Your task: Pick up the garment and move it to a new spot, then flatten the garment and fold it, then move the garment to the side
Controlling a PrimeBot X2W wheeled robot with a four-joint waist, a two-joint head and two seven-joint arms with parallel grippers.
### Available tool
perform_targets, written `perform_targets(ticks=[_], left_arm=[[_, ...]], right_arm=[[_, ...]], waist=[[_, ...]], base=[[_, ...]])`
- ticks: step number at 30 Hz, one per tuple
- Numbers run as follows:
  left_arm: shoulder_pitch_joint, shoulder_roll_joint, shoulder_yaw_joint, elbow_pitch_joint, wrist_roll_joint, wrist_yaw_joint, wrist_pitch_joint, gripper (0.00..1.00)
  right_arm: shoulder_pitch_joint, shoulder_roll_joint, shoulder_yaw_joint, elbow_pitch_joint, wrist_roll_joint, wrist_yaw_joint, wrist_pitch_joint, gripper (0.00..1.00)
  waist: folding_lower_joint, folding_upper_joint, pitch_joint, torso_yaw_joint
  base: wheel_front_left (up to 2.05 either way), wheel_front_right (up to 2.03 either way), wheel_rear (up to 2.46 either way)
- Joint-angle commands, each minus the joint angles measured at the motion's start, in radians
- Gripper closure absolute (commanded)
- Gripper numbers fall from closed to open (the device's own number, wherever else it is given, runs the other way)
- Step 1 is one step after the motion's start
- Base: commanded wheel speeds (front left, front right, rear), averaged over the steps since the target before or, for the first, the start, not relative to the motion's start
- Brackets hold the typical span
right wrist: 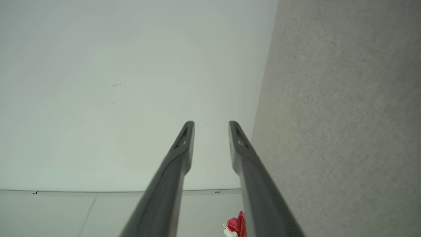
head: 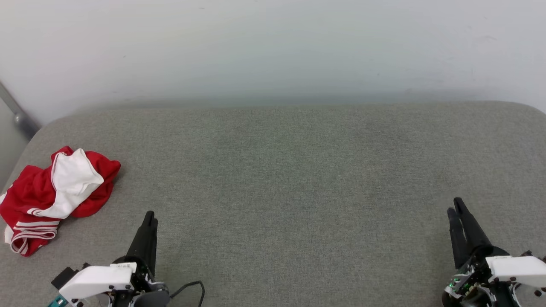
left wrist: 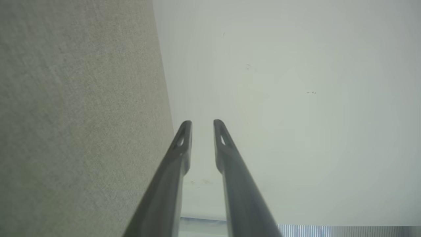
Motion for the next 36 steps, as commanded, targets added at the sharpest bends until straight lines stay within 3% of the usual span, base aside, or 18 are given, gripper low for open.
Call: perform_targets(ticks=[1,11,36], left_arm=[[0.015,-0.001,-0.003,0.012,0.000,0.000,-0.002,0.00],[0.028,-0.001,0.001,-0.026,0.065,0.004,-0.047,0.00],[0.052,0.006,-0.108,-0.162,0.656,0.159,-0.153,0.00]], right_arm=[[0.013,0.000,0.000,0.012,-0.001,0.000,-0.001,0.00],[0.035,0.000,-0.009,-0.004,-0.077,0.000,-0.046,0.00],[0.092,0.001,0.018,-0.182,-0.673,0.000,-0.153,0.00]], waist=[[0.0000,0.0000,0.000,0.000],[0.0000,0.0000,0.001,0.000],[0.0000,0.0000,0.006,0.000]], base=[[0.00,0.00,0.00],[0.00,0.00,0.00],[0.00,0.00,0.00]])
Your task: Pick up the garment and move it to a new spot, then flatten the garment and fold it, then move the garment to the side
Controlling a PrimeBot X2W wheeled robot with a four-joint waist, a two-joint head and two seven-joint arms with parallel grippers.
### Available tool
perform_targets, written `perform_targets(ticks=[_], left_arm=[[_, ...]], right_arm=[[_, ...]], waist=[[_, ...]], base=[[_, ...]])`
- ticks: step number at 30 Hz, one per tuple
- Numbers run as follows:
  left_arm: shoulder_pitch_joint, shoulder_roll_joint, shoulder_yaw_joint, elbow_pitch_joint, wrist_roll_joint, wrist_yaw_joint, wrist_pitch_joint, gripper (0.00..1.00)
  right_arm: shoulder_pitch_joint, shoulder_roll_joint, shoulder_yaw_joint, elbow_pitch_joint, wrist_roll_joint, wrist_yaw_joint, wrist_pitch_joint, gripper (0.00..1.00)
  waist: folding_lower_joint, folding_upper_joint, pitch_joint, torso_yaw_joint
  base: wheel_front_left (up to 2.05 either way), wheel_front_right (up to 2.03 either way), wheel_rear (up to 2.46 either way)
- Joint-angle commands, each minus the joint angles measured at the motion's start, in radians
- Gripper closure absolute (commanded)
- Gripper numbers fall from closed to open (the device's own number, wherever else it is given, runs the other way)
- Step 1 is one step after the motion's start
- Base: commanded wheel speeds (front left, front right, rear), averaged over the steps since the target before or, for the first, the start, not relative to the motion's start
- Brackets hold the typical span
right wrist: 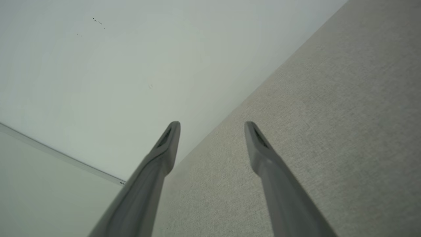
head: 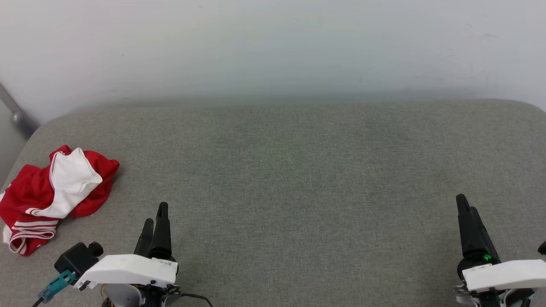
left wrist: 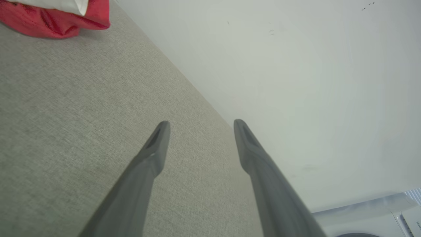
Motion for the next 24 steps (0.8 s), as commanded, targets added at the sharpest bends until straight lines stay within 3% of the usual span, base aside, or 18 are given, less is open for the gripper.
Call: perform_targets(ticks=[1,24], left_arm=[[-0.002,0.008,-0.008,-0.022,0.048,0.011,-0.012,0.00],[0.020,0.040,-0.100,-0.062,0.368,0.107,-0.088,0.00]], right_arm=[[-0.002,-0.001,0.007,-0.027,-0.053,0.000,-0.013,0.00],[0.051,0.000,0.025,-0.072,-0.389,0.000,-0.089,0.00]], waist=[[0.0000,0.0000,0.000,0.000],[0.0000,0.0000,0.002,0.005]], base=[[0.00,0.00,0.00],[0.00,0.00,0.00]])
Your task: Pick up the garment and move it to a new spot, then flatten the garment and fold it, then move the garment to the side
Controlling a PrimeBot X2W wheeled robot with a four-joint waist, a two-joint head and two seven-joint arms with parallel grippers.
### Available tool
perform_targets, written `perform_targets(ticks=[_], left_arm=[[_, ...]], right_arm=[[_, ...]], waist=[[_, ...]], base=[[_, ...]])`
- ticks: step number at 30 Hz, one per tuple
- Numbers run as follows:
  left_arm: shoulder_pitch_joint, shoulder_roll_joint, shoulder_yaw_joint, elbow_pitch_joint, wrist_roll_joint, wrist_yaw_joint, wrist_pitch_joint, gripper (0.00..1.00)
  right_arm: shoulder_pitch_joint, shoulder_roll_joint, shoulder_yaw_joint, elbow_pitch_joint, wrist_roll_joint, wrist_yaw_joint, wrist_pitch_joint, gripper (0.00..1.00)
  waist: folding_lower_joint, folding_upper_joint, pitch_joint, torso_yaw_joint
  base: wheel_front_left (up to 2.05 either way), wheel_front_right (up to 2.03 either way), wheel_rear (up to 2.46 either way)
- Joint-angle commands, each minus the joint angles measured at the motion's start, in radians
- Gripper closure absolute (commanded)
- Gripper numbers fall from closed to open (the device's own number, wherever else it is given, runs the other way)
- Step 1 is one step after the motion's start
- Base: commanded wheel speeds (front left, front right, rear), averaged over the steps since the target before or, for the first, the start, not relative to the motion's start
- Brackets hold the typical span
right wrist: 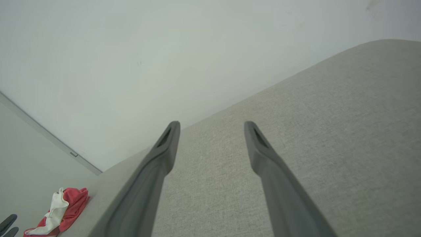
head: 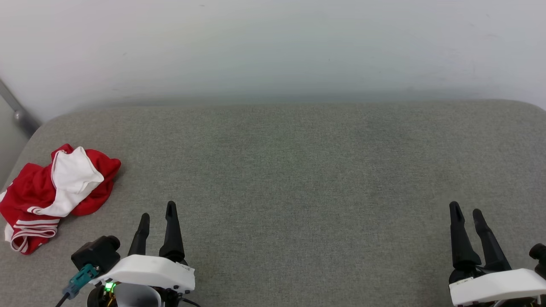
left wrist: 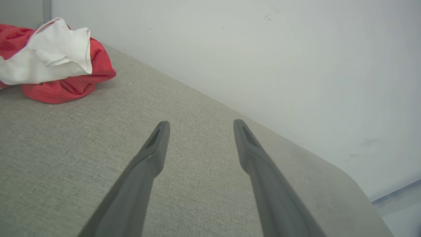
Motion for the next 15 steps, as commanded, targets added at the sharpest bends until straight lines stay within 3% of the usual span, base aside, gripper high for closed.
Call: perform_targets(ticks=[1,15], left_arm=[[0.003,0.008,-0.007,-0.018,0.039,0.010,-0.012,0.00],[0.017,0.018,-0.046,-0.044,0.186,0.039,-0.049,0.00]], right_arm=[[0.007,0.000,0.001,-0.021,-0.038,0.000,-0.013,0.00],[0.031,0.000,0.009,-0.053,-0.184,0.000,-0.051,0.00]], waist=[[0.0000,-0.0001,0.000,0.000],[0.0000,-0.0001,0.003,-0.001]], base=[[0.00,0.00,0.00],[0.00,0.00,0.00]])
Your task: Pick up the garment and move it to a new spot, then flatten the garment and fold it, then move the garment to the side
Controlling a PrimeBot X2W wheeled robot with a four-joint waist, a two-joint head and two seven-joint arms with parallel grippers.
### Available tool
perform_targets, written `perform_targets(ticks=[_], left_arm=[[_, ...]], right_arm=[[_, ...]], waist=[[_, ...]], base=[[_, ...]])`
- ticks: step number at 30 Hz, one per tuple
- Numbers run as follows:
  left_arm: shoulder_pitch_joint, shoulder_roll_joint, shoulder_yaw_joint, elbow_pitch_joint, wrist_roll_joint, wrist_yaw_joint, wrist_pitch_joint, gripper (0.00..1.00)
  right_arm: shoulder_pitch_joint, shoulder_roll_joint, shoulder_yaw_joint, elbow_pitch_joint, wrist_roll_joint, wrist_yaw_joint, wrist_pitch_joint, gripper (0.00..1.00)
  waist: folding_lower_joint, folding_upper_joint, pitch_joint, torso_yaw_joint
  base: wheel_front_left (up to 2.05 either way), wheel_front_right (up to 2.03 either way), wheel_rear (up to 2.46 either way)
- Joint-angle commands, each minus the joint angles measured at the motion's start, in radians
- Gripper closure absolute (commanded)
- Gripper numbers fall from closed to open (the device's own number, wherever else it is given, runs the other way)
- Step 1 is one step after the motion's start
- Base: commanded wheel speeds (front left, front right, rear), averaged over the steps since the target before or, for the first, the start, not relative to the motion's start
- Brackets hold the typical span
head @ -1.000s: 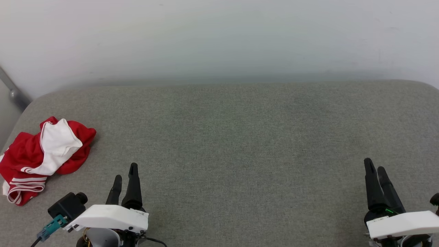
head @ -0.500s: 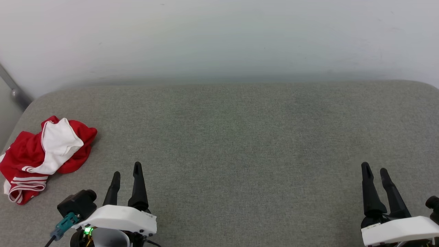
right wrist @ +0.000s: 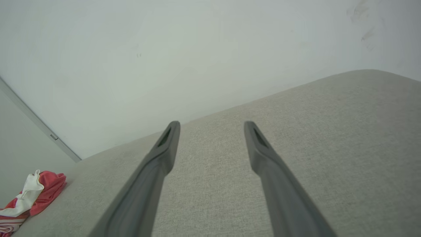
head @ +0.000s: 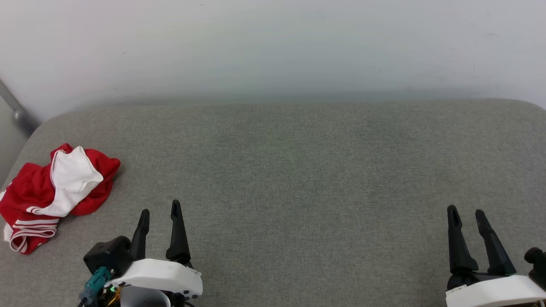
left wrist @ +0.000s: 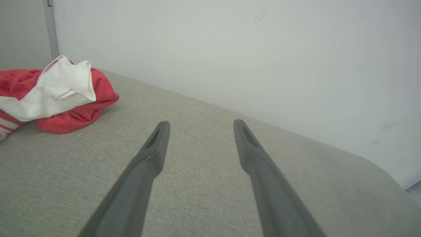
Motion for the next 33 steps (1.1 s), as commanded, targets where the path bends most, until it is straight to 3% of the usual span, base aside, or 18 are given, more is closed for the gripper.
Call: perform_targets(ticks=[1,33], left_arm=[[0.002,0.007,-0.008,-0.015,0.034,0.006,-0.010,0.00],[0.040,-0.023,-0.007,-0.019,0.288,-0.025,-0.079,0.00]], right_arm=[[0.003,0.000,0.002,-0.018,-0.033,0.000,-0.012,0.00],[0.054,0.000,0.011,-0.077,-0.244,0.000,-0.081,0.00]], waist=[[0.0000,-0.0001,0.001,0.001],[0.0000,-0.0001,0.004,0.003]], base=[[0.00,0.00,0.00],[0.00,0.00,0.00]])
